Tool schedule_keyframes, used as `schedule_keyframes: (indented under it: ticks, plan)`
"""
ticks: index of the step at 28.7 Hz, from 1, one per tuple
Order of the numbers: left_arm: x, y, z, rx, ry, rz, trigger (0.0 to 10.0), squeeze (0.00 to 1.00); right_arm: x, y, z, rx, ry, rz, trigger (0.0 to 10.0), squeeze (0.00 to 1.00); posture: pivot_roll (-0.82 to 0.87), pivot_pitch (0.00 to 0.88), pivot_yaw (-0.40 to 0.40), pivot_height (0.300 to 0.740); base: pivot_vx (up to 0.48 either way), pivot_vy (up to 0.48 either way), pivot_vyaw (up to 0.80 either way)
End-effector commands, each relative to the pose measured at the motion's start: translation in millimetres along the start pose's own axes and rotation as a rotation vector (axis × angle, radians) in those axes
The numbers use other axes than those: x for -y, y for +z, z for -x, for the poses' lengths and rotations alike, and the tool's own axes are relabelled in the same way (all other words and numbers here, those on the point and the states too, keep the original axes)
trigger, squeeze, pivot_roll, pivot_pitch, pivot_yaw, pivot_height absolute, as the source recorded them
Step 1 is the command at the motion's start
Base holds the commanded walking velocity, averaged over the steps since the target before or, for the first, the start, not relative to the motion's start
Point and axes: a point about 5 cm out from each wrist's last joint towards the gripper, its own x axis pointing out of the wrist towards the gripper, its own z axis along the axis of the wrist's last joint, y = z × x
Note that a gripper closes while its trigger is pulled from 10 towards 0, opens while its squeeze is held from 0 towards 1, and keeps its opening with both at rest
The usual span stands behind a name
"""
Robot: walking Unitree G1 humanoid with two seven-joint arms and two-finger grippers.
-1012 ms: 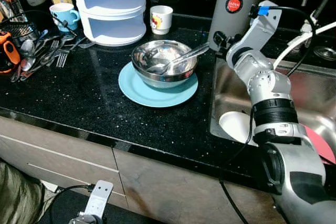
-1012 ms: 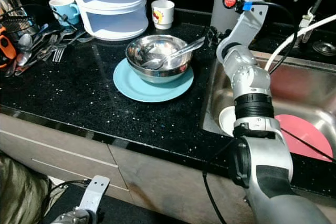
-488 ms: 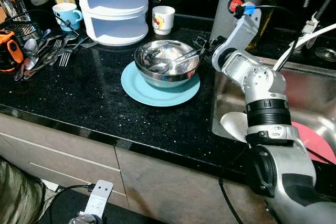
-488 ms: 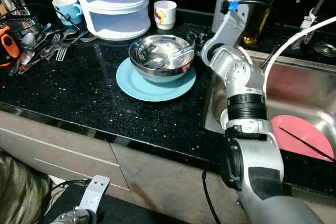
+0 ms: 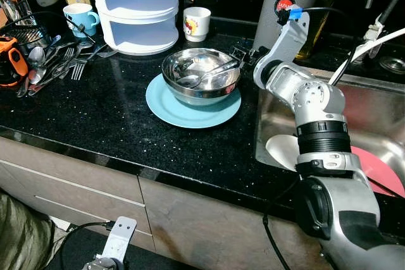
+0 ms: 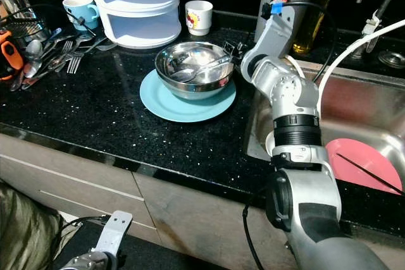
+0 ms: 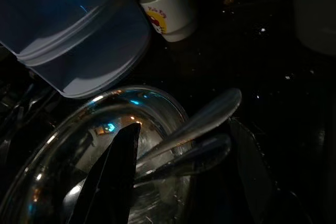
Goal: Kitchen organization
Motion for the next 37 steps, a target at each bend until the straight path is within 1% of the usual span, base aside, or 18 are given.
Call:
schedule_keyframes:
  ticks: [1,9,14,15,16,17,18,32,37]
  plan:
    - [2.3,-3.0,-0.4,-0.015,-0.008,-0.007,10.0,0.0,4.8,-1.0,2.6,-0.007,-0.024,0.009,10.0,0.0,0.07,0.094,-0.032,0.74,0.0,0.0,0.0]
    - [2.5,-2.7,-0.5,-0.015,-0.01,-0.007,10.0,0.0,11.6,-0.8,4.3,0.007,-0.051,0.008,10.0,0.0,0.07,0.094,-0.031,0.74,0.0,0.0,0.0]
    - [2.3,-2.7,-0.4,-0.016,-0.01,-0.007,10.0,0.0,10.7,-5.1,5.0,-0.009,-0.045,0.006,10.0,0.0,0.07,0.095,-0.03,0.74,0.0,0.0,0.0]
    - [2.3,-2.7,-0.4,-0.016,-0.01,-0.008,10.0,0.0,10.2,-6.0,5.0,-0.013,-0.042,0.007,4.8,0.0,0.07,0.095,-0.03,0.74,0.0,0.0,0.0]
    - [2.2,-2.7,-0.4,-0.016,-0.011,-0.008,10.0,0.0,10.0,-6.5,5.0,-0.015,-0.04,0.007,4.2,0.0,0.07,0.095,-0.03,0.74,0.0,0.0,0.0]
    - [2.2,-2.6,-0.4,-0.016,-0.011,-0.008,10.0,0.0,9.9,-6.8,5.0,-0.015,-0.039,0.006,1.2,0.0,0.07,0.095,-0.03,0.74,0.0,0.0,0.0]
    - [2.1,-2.6,-0.4,-0.016,-0.01,-0.008,10.0,0.0,9.8,-6.9,4.9,-0.015,-0.038,0.005,0.0,0.0,0.07,0.094,-0.029,0.74,0.0,0.0,0.0]
    - [1.3,-2.3,-0.2,-0.018,-0.01,-0.012,10.0,0.0,10.9,-3.1,6.0,0.012,-0.041,-0.02,0.0,0.0,0.07,0.093,-0.027,0.74,0.0,0.0,0.0]
    - [1.2,-2.2,-0.2,-0.019,-0.011,-0.014,10.0,0.0,10.3,2.6,6.8,0.054,-0.03,-0.051,0.0,0.0,0.07,0.093,-0.027,0.74,0.0,0.0,0.0]
